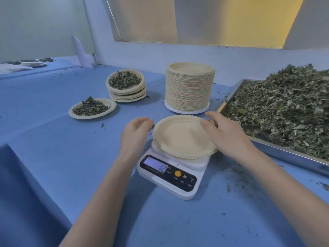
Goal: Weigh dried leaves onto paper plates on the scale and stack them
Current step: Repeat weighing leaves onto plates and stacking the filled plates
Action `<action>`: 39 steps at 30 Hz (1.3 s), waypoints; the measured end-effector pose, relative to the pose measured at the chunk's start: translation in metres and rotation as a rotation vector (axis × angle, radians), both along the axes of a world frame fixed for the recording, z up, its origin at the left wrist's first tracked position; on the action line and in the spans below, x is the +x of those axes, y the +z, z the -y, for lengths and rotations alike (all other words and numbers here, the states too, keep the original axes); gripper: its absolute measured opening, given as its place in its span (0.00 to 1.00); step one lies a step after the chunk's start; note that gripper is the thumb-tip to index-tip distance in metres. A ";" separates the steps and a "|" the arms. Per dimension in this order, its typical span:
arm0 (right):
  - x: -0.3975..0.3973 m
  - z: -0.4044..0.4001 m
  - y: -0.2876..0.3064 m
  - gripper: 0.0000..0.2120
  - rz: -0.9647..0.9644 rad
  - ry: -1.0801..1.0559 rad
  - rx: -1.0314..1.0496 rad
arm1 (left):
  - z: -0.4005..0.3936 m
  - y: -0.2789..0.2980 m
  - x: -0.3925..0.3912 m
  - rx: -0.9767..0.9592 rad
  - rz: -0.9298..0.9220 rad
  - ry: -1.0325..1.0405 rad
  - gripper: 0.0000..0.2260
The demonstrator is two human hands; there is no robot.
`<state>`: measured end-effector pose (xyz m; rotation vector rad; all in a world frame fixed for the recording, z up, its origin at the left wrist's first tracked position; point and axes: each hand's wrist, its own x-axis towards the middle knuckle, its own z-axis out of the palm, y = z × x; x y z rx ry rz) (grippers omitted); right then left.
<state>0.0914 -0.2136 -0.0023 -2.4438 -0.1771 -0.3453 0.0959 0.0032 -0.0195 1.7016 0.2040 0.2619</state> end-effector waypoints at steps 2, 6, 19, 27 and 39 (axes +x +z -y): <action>0.000 0.000 0.000 0.25 0.008 -0.005 0.006 | 0.000 -0.003 -0.003 0.001 0.011 -0.027 0.08; -0.001 0.004 0.000 0.28 -0.008 0.017 -0.006 | 0.000 -0.007 -0.004 0.004 0.010 -0.063 0.07; -0.022 0.006 0.033 0.57 -0.279 0.365 -0.396 | 0.003 -0.006 -0.006 0.073 0.053 -0.023 0.10; -0.014 0.040 0.045 0.52 -0.206 0.266 -0.178 | 0.092 0.062 0.013 0.599 0.301 -0.349 0.15; -0.035 0.193 0.061 0.31 -0.095 -0.235 -0.227 | 0.258 0.063 0.047 0.862 0.217 -0.782 0.27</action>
